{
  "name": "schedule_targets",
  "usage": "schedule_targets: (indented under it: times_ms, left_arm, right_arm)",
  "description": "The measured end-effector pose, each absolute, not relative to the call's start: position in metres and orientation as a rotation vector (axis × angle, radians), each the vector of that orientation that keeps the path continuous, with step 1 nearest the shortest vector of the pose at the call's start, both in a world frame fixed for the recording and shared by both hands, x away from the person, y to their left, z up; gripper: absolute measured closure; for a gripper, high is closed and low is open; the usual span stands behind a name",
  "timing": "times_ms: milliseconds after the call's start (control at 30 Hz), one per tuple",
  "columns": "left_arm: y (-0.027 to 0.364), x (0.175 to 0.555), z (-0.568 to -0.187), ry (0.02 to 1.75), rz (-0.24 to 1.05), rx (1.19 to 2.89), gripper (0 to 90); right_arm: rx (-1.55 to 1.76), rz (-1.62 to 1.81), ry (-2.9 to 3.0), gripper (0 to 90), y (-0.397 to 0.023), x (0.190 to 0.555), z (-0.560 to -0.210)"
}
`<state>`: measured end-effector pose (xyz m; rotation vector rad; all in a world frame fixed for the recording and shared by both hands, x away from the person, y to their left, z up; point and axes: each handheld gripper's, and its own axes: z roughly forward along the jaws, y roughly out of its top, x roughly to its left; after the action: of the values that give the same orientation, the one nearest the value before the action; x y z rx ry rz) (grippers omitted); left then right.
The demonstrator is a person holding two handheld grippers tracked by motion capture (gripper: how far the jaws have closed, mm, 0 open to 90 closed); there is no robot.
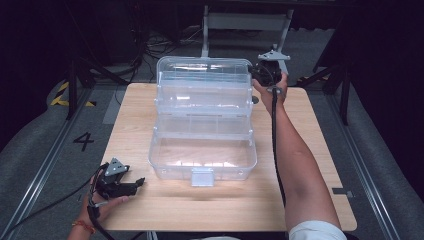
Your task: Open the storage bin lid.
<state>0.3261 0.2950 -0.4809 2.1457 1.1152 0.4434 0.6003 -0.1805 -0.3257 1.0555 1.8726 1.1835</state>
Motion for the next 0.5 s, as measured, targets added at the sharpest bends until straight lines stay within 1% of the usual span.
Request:
schedule_targets:
  times_ms: [500]
  left_arm:
    - [0.295, 0.326, -0.481, 1.118, 0.442, 2.145, 24.0]
  right_arm:
    - [1.109, 1.142, 1.907, 82.8, -0.178, 0.618, -0.34]
